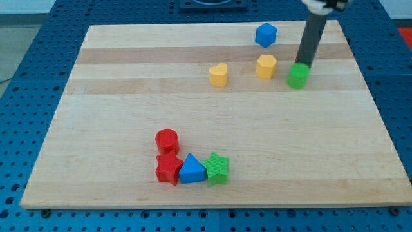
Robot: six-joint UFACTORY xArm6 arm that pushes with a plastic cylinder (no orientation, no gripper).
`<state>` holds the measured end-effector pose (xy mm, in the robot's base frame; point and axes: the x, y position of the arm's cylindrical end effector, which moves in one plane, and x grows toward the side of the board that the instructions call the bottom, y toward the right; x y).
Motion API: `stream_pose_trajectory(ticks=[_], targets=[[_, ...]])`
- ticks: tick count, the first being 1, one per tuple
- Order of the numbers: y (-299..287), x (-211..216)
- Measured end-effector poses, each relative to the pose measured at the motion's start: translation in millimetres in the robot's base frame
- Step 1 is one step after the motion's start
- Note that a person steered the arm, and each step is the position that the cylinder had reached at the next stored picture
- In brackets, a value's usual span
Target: Move the green circle closer to the red circle
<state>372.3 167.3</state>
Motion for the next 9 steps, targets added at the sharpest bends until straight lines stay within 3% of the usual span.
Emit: stream_pose_trajectory(ticks=[1, 2, 3, 4, 5, 6, 7, 8, 9], targets=[[-16.8, 37.4], [-6.9, 20.4], [40.8, 8.4], [-0.8, 57.8], [-95.4, 113.3], [-129.6, 133.7], [-77.5, 106.7], [-72.3, 63.8], [-142.3, 60.1]])
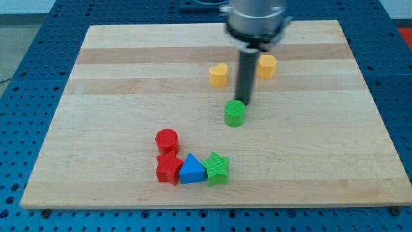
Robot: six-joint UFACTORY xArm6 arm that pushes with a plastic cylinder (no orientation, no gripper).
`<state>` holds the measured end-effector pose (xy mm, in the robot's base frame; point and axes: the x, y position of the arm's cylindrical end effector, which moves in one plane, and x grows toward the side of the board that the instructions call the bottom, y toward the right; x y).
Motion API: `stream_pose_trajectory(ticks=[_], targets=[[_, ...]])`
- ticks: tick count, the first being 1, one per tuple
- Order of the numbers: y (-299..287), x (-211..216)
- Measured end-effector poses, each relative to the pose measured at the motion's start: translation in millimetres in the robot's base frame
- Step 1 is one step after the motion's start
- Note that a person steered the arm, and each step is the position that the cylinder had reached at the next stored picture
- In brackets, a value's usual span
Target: Move the green circle closer to the red circle
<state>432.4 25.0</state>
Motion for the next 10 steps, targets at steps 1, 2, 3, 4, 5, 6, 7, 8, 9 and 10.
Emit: stream_pose_trajectory(ticks=[1, 2, 3, 4, 5, 6, 7, 8, 9, 10], targets=[[-50.4, 41.6], [-48.3, 38.7], [-18.6, -2.6], [38.9, -10.7], [34.6, 28.2], [-2.9, 78.9], [4.1, 77.1], [26.5, 33.3], [-4.9, 36.7], [-28.6, 68.5]])
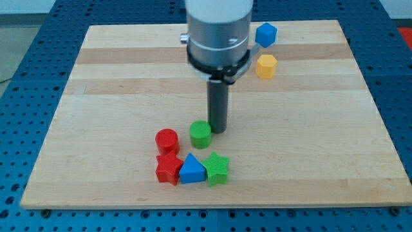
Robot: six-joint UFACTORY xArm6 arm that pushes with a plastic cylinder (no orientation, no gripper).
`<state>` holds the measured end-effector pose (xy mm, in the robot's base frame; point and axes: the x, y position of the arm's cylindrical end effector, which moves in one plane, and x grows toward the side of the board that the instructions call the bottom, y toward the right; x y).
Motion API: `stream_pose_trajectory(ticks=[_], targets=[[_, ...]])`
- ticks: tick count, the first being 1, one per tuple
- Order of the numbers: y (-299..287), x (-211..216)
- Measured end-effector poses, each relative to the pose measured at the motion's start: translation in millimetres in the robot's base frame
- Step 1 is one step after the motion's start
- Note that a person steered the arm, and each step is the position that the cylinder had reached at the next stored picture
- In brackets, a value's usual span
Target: Move the green circle closer to the red circle
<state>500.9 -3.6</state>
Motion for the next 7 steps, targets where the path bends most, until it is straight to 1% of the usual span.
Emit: stream_pose_trajectory(ticks=[1, 2, 3, 4, 5, 6, 7], targets=[[3.9, 6.2], [23.2, -11.7], [10.5, -22.6], [-15.7, -1.4], [-21.3, 8.7], [-10.5, -8.9], [-10.9, -58.7]])
